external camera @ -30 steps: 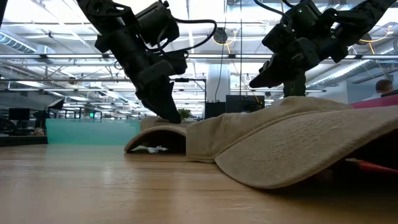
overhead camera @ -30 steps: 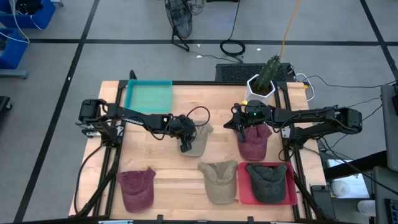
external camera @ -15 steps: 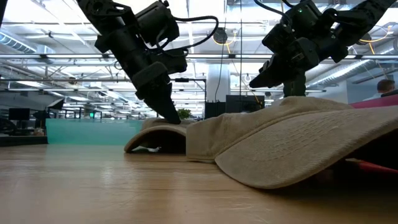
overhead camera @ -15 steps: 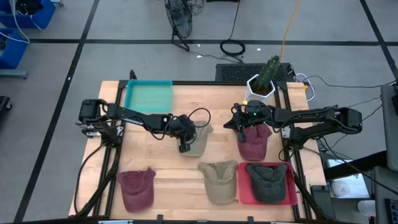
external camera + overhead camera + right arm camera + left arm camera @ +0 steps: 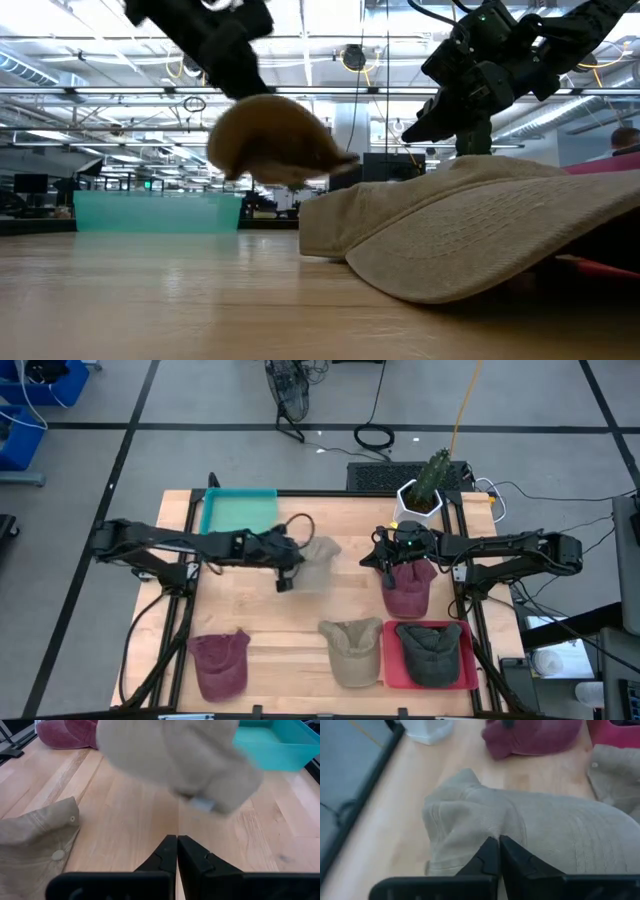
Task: Pick & Place hat
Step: Put the top brown cap into the green bin
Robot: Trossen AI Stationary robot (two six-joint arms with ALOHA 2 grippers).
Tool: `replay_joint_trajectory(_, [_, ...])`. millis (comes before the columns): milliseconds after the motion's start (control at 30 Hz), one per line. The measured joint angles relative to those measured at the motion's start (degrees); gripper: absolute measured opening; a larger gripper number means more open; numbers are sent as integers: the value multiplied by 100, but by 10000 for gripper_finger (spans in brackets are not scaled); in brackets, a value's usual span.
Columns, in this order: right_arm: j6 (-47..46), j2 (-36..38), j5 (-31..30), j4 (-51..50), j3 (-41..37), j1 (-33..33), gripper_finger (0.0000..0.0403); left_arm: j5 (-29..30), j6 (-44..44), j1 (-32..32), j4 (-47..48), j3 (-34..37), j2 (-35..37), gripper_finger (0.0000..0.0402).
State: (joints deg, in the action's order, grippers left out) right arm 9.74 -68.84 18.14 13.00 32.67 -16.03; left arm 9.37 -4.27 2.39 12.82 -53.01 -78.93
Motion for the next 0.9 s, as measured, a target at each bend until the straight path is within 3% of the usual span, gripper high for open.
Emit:
replay_joint_trajectory(233, [-1,0,-1,-1,0,0,4,785,-551,236,1024,-2,1243,15])
replay_joint_trajectory(467, [-3,4,-1,3,0,0,4,1365,-865,909,2015,-2,2108,12])
replay_joint_trajectory(900, [14,4,1,4,2,0,4,1279,-2562,2427,2586,0,2172,16])
